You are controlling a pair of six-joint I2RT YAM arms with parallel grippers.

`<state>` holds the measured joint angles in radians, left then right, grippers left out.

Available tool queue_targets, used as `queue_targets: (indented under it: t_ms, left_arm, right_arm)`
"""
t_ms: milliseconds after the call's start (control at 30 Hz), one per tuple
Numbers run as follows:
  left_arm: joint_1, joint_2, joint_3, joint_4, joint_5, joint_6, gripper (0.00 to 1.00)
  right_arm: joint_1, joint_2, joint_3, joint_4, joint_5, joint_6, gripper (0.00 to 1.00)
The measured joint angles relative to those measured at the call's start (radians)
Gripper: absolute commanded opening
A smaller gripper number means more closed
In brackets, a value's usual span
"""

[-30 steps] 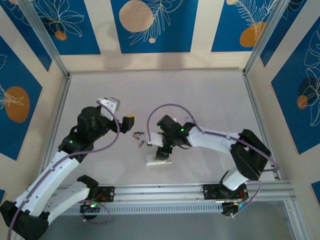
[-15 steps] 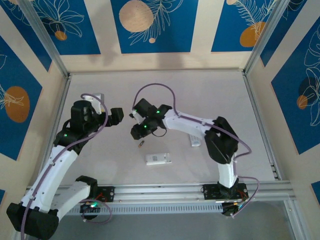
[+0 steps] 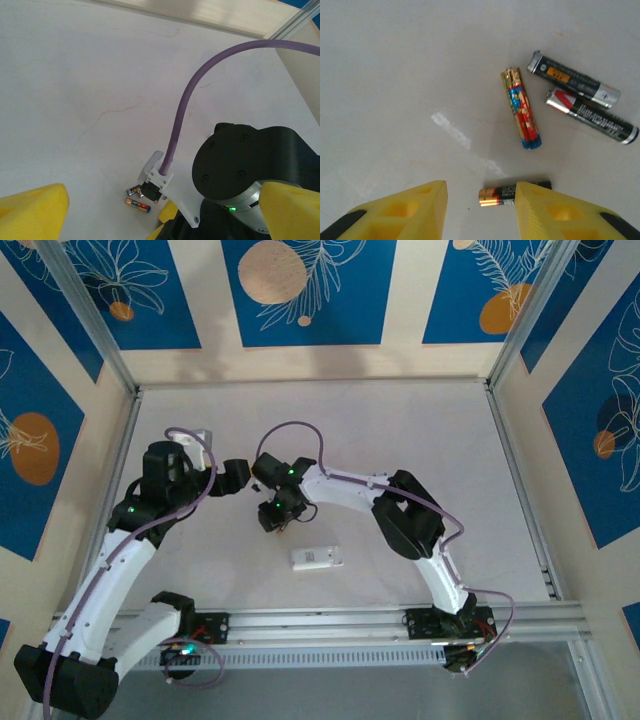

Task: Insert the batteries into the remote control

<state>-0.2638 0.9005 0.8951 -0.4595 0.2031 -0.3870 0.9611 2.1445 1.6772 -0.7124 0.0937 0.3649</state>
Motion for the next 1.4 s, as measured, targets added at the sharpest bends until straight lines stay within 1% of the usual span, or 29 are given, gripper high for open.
queue_targets:
  t_ms: [200, 433, 567, 867, 1067, 1300, 1400]
  left_arm:
    - [0.000, -0.002, 0.000, -0.002, 0.003, 0.001, 1.00]
    - [0.000, -0.002, 0.000, -0.002, 0.003, 0.001, 1.00]
    - [0.000, -0.002, -0.001, -0.002, 0.003, 0.001, 1.00]
    - [0.000, -0.002, -0.008, -0.002, 0.006, 0.003, 1.00]
    - [0.000, -0.002, -0.008, -0.002, 0.006, 0.003, 1.00]
    - [0.000, -0.002, -0.008, -0.003, 0.005, 0.003, 1.00]
    - [0.000, -0.002, -0.008, -0.002, 0.007, 0.003, 1.00]
  right_arm:
    - [-0.001, 0.030, 0.027, 0.003, 0.038, -0.015, 0.42]
    - [-0.006, 0.088, 0.064, 0.005, 0.039, -0.024, 0.40]
    - [-0.008, 0.095, 0.073, 0.006, 0.039, -0.030, 0.38]
    - [-0.008, 0.116, 0.099, 0.003, 0.040, -0.053, 0.31]
    - [-0.007, 0.130, 0.119, -0.003, 0.048, -0.080, 0.18]
    - [-0.006, 0.121, 0.114, 0.007, 0.041, -0.096, 0.16]
    - [-0.012, 0.043, 0.037, 0.034, 0.037, -0.086, 0.16]
